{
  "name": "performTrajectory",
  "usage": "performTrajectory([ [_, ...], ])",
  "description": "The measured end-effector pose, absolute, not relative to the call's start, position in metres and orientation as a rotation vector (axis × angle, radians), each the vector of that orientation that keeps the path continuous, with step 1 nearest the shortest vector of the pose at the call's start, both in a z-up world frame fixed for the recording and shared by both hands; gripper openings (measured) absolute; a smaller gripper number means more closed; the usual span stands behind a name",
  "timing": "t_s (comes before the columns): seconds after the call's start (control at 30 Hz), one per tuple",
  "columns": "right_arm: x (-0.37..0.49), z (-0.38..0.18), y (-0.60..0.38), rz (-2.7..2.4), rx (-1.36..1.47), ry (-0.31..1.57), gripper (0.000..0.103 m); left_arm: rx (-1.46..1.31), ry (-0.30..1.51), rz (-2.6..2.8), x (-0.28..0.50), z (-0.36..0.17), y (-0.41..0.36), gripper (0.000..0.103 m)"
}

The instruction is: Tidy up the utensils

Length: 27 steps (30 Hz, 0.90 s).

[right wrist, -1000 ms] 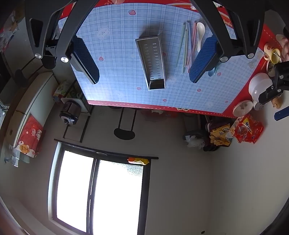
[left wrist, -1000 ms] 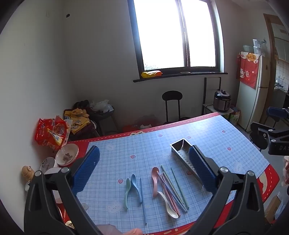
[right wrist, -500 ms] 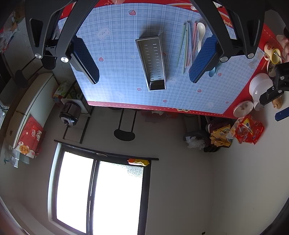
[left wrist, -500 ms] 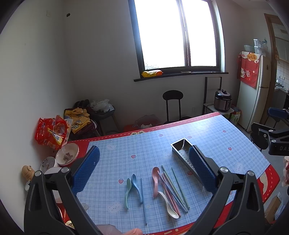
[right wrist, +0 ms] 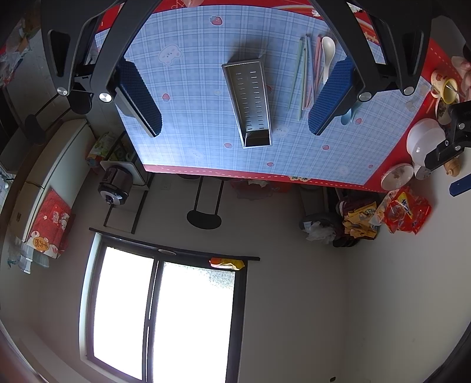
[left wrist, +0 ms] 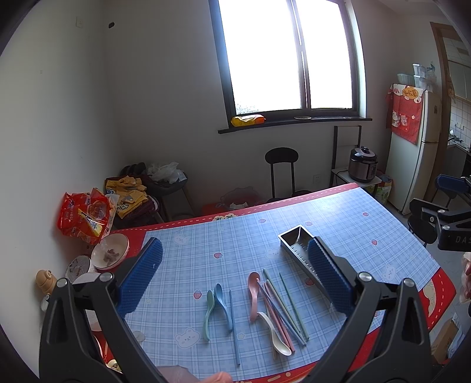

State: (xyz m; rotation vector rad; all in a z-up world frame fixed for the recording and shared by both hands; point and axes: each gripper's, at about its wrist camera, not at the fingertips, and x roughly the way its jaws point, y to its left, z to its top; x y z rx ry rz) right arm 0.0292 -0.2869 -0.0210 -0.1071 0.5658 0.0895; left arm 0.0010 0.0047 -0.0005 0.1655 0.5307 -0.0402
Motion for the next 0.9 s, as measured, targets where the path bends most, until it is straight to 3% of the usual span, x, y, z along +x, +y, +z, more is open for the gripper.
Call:
performTrajectory([
  [0.9,0.0274,-0.015,-0.2895,0.093,-0.106,0.562,0.098,0.165,0.528,-0.037,0.0015,0.0028,0.007,0.097],
])
